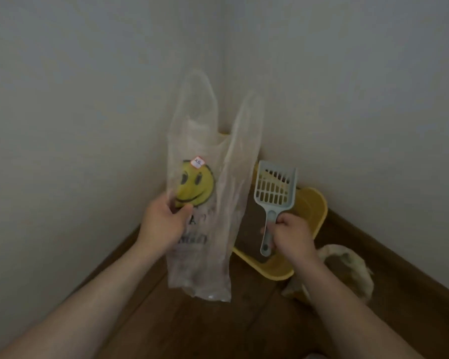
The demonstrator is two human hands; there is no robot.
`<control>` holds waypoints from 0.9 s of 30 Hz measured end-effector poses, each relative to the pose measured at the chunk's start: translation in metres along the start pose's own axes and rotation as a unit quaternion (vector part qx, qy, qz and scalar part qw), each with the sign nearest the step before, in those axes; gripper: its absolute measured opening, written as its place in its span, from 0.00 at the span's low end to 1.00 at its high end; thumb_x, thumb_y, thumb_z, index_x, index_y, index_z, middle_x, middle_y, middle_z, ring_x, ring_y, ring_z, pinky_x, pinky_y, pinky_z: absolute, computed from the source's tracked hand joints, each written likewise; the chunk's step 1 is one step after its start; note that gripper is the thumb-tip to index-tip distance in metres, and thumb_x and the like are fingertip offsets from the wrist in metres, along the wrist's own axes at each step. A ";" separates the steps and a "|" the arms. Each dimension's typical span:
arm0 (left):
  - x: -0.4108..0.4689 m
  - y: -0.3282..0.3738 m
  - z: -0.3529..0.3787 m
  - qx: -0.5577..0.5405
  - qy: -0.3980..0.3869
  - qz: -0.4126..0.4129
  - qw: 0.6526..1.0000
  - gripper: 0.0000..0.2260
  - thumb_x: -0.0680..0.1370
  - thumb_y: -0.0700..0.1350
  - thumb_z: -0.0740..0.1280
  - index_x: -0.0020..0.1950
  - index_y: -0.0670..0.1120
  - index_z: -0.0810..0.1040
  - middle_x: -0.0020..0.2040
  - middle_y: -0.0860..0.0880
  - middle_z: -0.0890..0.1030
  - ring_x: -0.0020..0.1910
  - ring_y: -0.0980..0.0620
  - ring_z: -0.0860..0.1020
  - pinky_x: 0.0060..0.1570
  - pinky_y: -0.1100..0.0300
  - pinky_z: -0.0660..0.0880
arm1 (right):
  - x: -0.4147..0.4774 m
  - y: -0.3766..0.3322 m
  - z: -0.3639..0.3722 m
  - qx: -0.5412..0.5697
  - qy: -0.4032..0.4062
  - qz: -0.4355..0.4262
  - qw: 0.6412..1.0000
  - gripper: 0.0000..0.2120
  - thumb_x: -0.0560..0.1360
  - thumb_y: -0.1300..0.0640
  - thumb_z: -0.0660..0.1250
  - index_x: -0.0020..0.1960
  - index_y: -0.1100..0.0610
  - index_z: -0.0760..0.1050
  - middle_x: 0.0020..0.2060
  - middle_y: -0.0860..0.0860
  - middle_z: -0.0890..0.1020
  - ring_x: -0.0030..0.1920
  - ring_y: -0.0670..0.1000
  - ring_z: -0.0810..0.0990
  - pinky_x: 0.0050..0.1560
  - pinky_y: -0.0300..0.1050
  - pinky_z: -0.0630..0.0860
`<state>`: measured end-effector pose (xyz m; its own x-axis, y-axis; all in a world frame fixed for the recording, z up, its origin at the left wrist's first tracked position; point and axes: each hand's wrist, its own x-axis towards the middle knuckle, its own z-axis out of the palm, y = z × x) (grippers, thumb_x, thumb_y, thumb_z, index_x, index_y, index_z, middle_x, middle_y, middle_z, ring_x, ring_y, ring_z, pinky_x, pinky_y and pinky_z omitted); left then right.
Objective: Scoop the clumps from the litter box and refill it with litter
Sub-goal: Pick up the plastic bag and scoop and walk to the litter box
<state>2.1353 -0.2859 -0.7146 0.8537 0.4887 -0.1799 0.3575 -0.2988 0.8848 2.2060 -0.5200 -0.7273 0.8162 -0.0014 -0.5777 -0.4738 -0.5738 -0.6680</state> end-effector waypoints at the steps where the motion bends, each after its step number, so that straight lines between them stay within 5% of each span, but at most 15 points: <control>1: 0.003 -0.016 0.009 0.013 -0.018 0.012 1.000 0.07 0.73 0.44 0.69 0.48 0.55 0.81 0.40 0.61 0.83 0.43 0.59 0.81 0.44 0.61 0.73 | 0.013 0.014 0.011 0.005 -0.003 0.008 1.000 0.09 0.78 0.60 0.65 0.40 0.60 0.80 0.37 0.50 0.86 0.40 0.50 0.85 0.41 0.52 0.82; 4: 0.009 -0.059 0.031 0.043 -0.056 0.031 0.997 0.10 0.77 0.40 0.68 0.43 0.57 0.76 0.30 0.61 0.80 0.30 0.62 0.77 0.35 0.60 0.71 | 0.048 0.050 0.036 0.009 -0.006 0.038 0.999 0.09 0.77 0.62 0.64 0.39 0.61 0.79 0.36 0.54 0.86 0.38 0.54 0.85 0.35 0.49 0.80; 11: 0.019 -0.095 0.065 -0.032 -0.029 0.097 0.994 0.12 0.76 0.32 0.67 0.50 0.50 0.78 0.34 0.61 0.80 0.33 0.68 0.77 0.36 0.71 0.71 | 0.112 0.092 0.061 0.005 0.007 0.109 0.994 0.08 0.80 0.60 0.62 0.43 0.60 0.76 0.31 0.57 0.83 0.28 0.51 0.81 0.27 0.41 0.75; 23: 0.027 -0.119 0.103 -0.130 -0.030 0.105 0.985 0.15 0.76 0.31 0.68 0.50 0.52 0.80 0.42 0.59 0.85 0.40 0.61 0.81 0.40 0.68 0.75 | 0.170 0.131 0.092 0.000 0.022 0.165 0.986 0.05 0.80 0.60 0.63 0.47 0.61 0.74 0.40 0.60 0.83 0.35 0.56 0.83 0.43 0.52 0.84; 27: 0.027 -0.123 0.103 -0.157 -0.010 0.099 0.983 0.12 0.76 0.31 0.68 0.48 0.48 0.80 0.37 0.54 0.83 0.34 0.55 0.78 0.33 0.69 0.73 | 0.170 0.128 0.092 -0.014 0.017 0.163 0.986 0.01 0.79 0.63 0.65 0.49 0.61 0.74 0.38 0.59 0.82 0.35 0.56 0.84 0.44 0.55 0.85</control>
<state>2.1534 -0.3204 -0.8728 0.9034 0.4289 0.0039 0.0515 -0.1175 0.9917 2.2536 -0.5181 -0.9542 0.6331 -0.2175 -0.7429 -0.7040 -0.5608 -0.4357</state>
